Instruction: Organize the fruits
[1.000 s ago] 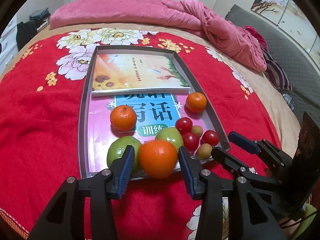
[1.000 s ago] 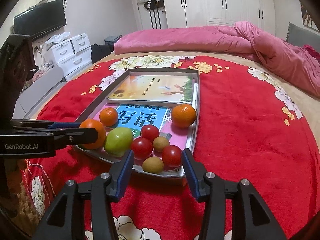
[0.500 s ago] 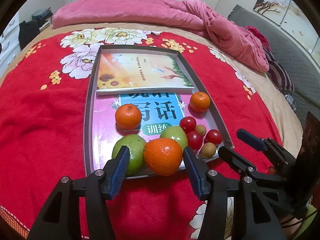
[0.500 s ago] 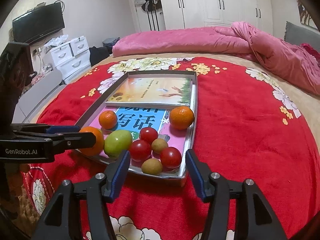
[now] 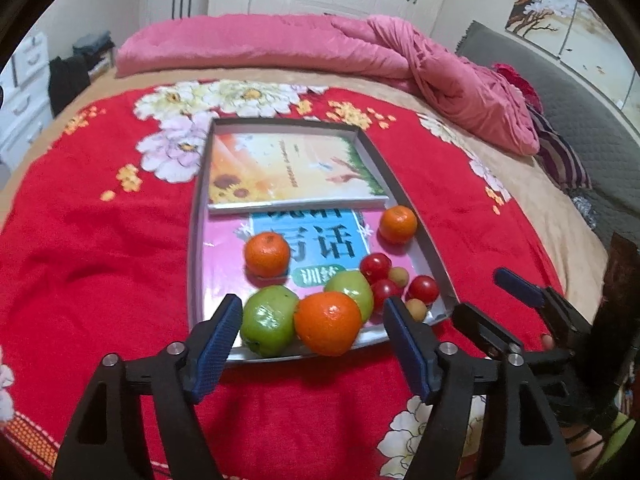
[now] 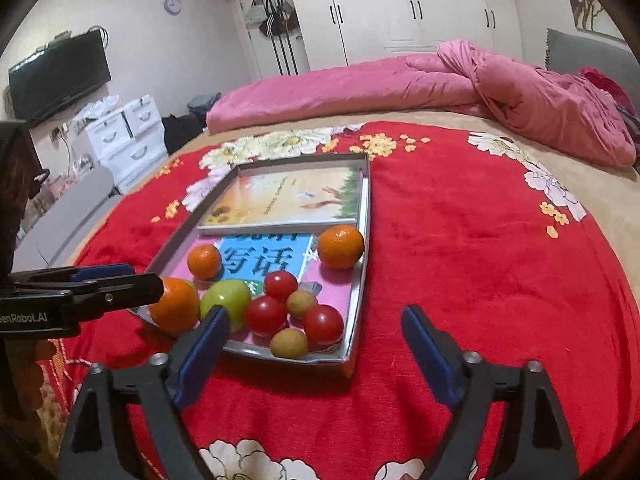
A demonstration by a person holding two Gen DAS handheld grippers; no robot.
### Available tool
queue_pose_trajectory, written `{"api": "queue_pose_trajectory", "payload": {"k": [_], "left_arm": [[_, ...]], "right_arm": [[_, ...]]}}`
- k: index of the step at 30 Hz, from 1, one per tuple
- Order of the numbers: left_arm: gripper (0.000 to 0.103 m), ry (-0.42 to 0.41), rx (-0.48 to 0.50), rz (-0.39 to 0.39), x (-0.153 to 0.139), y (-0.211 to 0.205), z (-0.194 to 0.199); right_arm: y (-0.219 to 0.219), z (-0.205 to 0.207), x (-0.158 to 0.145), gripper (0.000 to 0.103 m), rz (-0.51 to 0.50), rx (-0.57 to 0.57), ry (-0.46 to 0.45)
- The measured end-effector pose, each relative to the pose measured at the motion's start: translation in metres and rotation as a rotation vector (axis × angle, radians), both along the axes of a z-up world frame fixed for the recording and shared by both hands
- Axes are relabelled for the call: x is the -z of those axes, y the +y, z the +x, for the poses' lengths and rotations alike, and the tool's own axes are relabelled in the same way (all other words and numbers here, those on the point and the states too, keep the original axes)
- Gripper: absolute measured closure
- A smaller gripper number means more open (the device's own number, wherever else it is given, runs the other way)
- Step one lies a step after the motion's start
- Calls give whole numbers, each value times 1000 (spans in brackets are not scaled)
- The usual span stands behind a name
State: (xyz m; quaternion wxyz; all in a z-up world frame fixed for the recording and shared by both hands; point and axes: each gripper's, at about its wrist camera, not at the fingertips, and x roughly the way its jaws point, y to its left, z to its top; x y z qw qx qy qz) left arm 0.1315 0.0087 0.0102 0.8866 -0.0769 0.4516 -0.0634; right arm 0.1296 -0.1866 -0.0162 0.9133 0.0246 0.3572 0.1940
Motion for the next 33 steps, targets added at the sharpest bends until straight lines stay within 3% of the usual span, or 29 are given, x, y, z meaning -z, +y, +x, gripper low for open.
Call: {"api": "queue_pose_trajectory", "payload": {"k": [6, 14, 25, 33], "left_arm": [[22, -5, -25, -1, -5, 6, -18], [22, 12, -52, 12, 3, 4, -58], [22, 46, -65, 20, 17, 7, -87], [22, 39, -71, 3, 16, 9, -90]], "right_arm": [[-2, -22, -21, 1, 6, 9, -96], [-1, -54, -37, 1, 12, 15, -114], [6, -92, -26, 1, 8, 15, 7], [12, -101, -18, 1, -23, 8, 18]]}}
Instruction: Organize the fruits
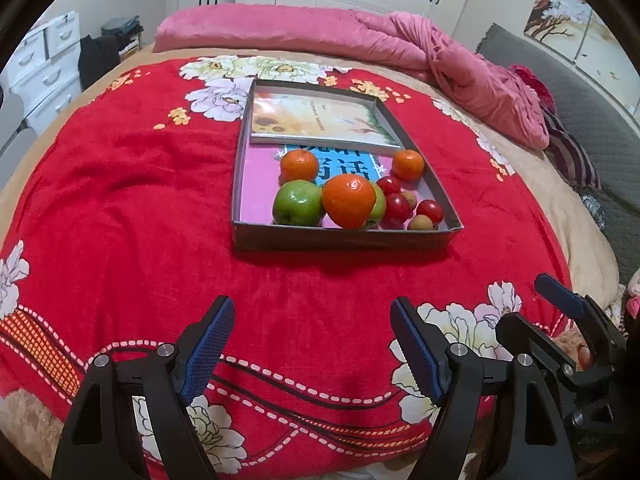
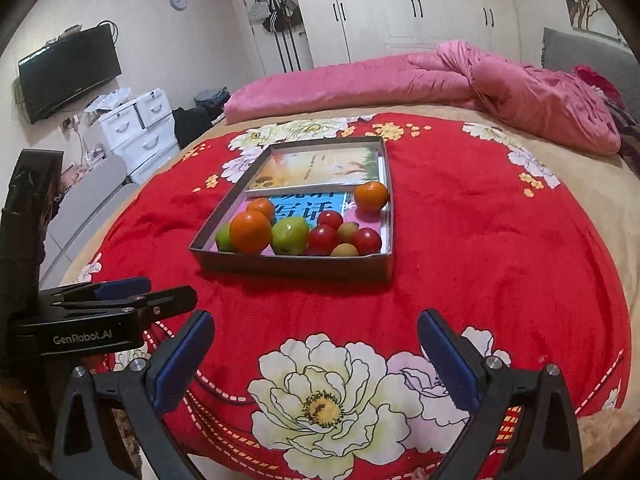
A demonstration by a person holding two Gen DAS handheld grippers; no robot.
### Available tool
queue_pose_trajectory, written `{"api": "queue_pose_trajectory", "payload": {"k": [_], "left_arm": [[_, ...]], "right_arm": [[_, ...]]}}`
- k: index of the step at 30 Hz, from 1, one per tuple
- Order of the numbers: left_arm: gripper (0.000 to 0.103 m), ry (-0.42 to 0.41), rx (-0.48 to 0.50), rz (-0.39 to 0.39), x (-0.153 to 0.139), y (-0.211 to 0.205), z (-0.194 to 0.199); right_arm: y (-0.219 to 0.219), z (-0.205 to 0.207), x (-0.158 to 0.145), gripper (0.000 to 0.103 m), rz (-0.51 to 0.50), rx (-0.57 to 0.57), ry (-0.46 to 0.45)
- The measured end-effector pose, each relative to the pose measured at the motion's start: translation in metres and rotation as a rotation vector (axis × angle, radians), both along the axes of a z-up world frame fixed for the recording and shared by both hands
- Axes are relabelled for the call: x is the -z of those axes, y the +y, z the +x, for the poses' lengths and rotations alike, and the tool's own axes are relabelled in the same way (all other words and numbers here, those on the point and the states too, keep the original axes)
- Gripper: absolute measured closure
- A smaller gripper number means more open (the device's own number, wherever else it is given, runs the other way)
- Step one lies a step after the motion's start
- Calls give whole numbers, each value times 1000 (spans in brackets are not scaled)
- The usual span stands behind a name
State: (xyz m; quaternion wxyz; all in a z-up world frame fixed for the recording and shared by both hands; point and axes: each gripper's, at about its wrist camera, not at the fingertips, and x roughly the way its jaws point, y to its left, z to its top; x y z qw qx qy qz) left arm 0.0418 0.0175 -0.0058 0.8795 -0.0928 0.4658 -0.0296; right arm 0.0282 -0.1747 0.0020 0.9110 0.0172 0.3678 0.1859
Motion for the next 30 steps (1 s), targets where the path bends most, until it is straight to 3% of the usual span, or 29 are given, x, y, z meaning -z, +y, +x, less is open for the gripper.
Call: {"api": "queue_pose_trajectory", "payload": {"k": [30], "left_arm": [[22, -8, -3, -35, -5, 5, -11]], "right_arm": [[12, -5, -5, 1, -51, 4, -58]]}}
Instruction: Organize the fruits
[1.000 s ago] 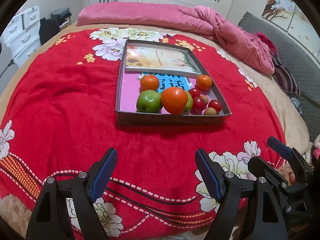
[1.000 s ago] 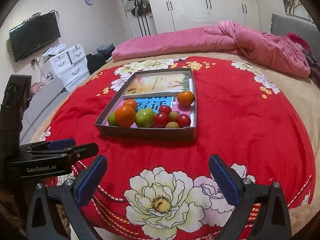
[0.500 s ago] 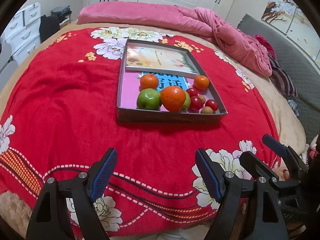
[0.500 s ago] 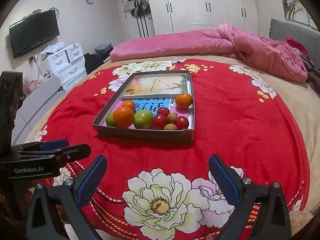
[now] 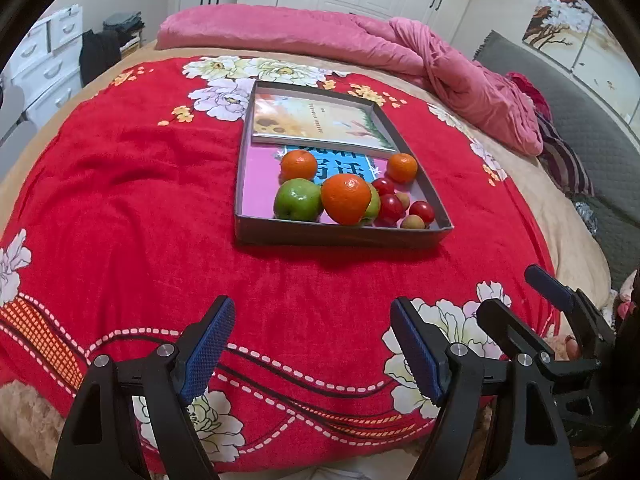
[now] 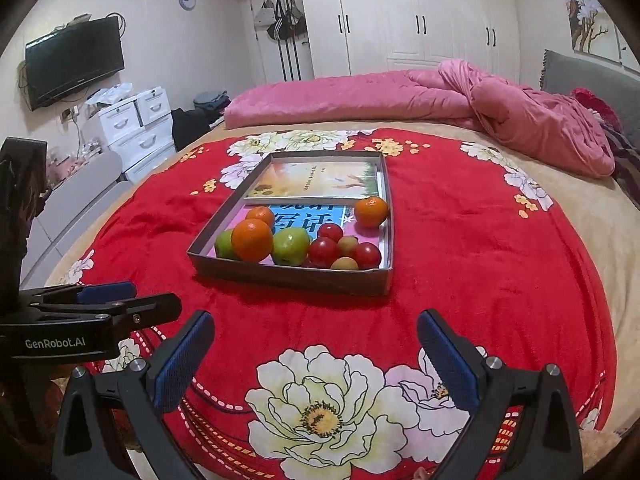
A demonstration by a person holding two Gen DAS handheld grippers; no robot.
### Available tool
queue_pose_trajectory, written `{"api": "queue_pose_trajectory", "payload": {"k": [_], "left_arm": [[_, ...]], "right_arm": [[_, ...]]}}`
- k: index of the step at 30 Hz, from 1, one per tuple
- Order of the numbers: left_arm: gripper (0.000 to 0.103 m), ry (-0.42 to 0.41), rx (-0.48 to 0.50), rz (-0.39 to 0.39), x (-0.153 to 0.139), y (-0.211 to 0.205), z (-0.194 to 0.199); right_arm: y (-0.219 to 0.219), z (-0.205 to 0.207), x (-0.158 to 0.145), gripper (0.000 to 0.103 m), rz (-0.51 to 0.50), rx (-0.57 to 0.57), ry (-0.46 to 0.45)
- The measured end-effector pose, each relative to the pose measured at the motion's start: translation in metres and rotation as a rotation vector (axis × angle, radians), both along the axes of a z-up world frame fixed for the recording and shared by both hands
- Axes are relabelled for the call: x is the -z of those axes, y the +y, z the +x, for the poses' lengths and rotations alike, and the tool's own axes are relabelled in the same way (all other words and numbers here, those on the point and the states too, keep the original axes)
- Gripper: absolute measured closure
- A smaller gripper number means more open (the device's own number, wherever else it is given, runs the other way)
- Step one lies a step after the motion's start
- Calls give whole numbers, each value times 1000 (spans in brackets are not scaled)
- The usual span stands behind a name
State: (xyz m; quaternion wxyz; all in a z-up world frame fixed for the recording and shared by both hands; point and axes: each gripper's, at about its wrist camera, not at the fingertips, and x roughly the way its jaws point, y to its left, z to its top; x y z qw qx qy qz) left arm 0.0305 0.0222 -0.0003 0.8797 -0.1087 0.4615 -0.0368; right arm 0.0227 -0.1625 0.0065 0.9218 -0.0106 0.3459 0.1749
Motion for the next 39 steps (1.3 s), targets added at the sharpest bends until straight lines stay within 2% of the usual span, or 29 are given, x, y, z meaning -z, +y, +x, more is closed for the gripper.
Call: {"api": "queue_pose_trajectory", "payload": {"k": [39], "left_arm": [[22, 10, 10, -11, 0, -6, 0]], "right_arm": [[-10, 3, 1, 1, -7, 23, -7]]}}
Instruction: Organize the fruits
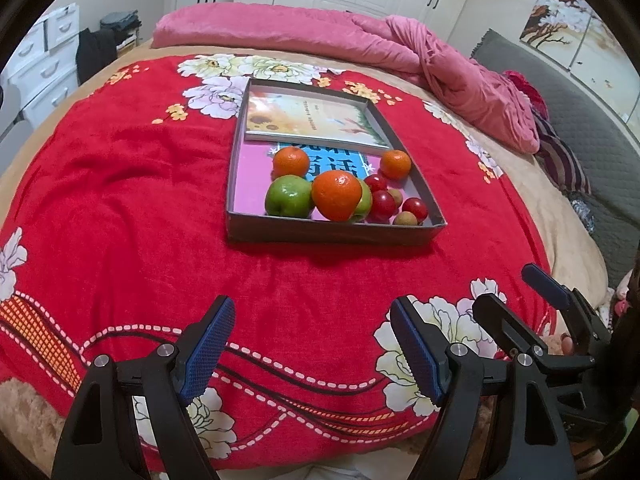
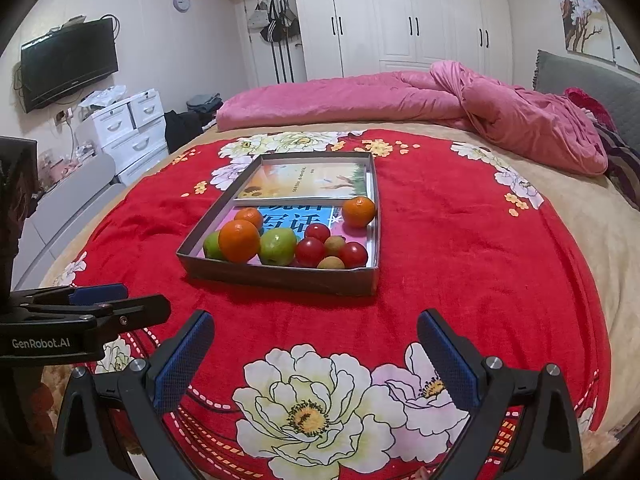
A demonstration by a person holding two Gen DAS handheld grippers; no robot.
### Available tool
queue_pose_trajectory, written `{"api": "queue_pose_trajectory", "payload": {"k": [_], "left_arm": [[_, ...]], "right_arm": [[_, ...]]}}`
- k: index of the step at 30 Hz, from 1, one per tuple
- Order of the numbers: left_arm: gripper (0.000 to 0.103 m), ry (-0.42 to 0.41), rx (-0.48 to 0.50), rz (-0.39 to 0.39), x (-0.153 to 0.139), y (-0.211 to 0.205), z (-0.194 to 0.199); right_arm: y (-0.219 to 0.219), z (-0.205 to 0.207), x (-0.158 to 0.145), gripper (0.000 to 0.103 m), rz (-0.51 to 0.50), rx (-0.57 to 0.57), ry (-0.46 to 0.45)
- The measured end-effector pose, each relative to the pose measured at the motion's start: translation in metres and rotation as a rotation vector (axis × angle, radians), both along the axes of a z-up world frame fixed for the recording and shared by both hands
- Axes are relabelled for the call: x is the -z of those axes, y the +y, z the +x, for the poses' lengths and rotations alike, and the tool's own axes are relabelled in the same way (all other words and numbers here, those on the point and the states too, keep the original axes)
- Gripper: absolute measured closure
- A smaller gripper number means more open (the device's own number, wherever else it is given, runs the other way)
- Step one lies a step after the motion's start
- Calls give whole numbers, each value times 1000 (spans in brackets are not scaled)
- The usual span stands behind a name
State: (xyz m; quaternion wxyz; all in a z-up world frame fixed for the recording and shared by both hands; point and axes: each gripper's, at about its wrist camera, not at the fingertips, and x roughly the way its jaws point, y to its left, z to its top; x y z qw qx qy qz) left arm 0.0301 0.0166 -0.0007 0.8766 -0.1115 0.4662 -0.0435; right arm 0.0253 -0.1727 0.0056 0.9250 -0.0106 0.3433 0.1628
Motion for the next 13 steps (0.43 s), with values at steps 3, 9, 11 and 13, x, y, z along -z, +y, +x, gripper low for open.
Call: {"api": "queue_pose_trajectory", "payload": {"k": [3, 9, 11, 13], "left_arm": [[22, 2, 5, -8, 1, -1, 1], [22, 5, -33, -17, 8, 9, 7], [22, -3, -56, -34, 11, 20, 13], [22, -26, -104, -15, 13, 38, 21]], "right_arm": [[-1, 1, 2, 1, 1, 2, 3], [-6, 7, 10, 1, 9, 16, 15], [-12, 13, 14, 1, 10, 33, 22], [-21, 23, 18, 1, 9, 64, 29]]}}
